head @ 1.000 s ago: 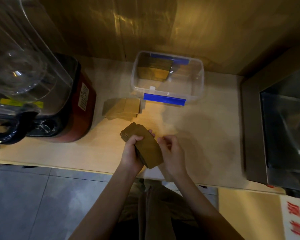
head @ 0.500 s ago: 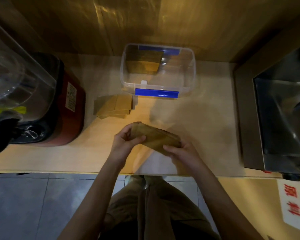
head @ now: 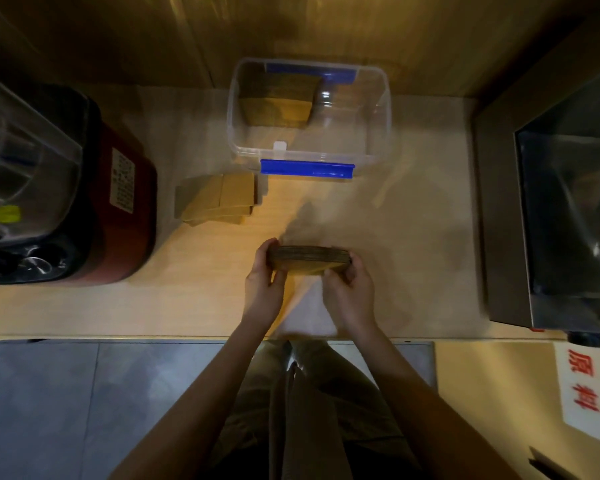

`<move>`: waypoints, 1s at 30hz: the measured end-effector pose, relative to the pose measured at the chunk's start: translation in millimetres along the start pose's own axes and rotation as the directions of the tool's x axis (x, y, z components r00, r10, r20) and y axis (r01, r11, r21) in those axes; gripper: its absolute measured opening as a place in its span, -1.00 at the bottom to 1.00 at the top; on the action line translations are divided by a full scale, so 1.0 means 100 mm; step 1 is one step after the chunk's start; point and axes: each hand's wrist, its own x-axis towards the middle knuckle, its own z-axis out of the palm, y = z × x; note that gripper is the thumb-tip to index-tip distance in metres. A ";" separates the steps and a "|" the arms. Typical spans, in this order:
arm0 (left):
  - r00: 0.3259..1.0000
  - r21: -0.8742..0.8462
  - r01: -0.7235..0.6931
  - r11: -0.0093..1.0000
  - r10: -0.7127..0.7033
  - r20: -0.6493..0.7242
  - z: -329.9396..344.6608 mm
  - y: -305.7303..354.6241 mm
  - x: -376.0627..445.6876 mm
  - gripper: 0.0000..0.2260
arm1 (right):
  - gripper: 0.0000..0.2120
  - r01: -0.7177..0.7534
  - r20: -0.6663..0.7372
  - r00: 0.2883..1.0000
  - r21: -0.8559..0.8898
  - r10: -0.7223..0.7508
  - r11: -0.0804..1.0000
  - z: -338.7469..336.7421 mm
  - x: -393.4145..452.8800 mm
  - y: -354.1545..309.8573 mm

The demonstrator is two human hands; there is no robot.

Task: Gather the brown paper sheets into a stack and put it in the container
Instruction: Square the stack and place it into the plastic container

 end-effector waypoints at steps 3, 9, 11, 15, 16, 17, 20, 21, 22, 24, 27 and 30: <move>0.999 0.013 0.000 1.000 0.001 -0.033 -0.01 -0.02 -0.03 -0.59 | -0.56 0.063 0.041 0.997 -0.046 -0.061 0.997 -0.02 -0.03 -0.03; 0.997 0.024 0.060 0.998 -0.059 -0.043 0.04 -0.06 -0.04 -0.57 | -0.40 0.038 0.058 0.998 -0.193 -0.028 0.980 0.07 -0.03 -0.12; 0.993 -0.009 0.074 0.997 -0.074 -0.088 0.00 -0.07 0.01 -0.59 | -0.44 0.053 0.085 0.996 -0.254 -0.032 0.966 0.06 0.04 -0.19; 0.982 0.086 0.137 0.987 -0.123 -0.143 -0.21 -0.07 0.20 -0.65 | -0.65 0.141 0.182 0.981 -0.433 -0.067 0.890 0.11 0.24 -0.43; 0.983 0.105 0.141 0.984 -0.126 -0.135 -0.29 -0.06 0.25 -0.66 | -0.68 0.131 0.208 0.977 -0.425 -0.045 0.896 0.15 0.28 -0.51; 0.984 0.128 0.141 0.982 -0.125 -0.130 -0.37 -0.05 0.30 -0.66 | -0.69 0.109 0.233 0.972 -0.397 -0.015 0.911 0.19 0.31 -0.60; 0.985 0.182 0.138 0.974 -0.115 -0.128 -0.61 0.00 0.44 -0.69 | -0.68 0.085 0.280 0.960 -0.327 0.010 0.941 0.35 0.45 -0.84; 0.983 0.174 0.138 0.975 -0.114 -0.141 -0.68 0.03 0.49 -0.71 | -0.69 0.079 0.288 0.958 -0.292 0.009 0.953 0.42 0.49 -0.91; 0.978 0.168 0.142 0.975 -0.112 -0.177 -0.75 0.07 0.54 -0.72 | -0.71 0.079 0.287 0.958 -0.260 -0.001 0.962 0.49 0.53 -0.97; 0.947 0.166 0.174 0.971 -0.118 -0.300 -0.88 0.14 0.64 -0.75 | -0.80 0.086 0.264 0.964 -0.220 -0.026 0.972 0.67 0.60 -1.08; 0.883 0.112 0.235 0.966 -0.164 -0.441 -1.01 0.22 0.75 -0.73 | -0.81 0.094 0.240 0.970 -0.261 -0.029 0.961 0.93 0.69 -1.17; 0.848 0.098 0.280 0.955 -0.198 -0.491 -1.05 0.22 0.87 -0.73 | -0.81 0.089 0.209 0.978 -0.331 -0.018 0.940 1.17 0.76 -1.17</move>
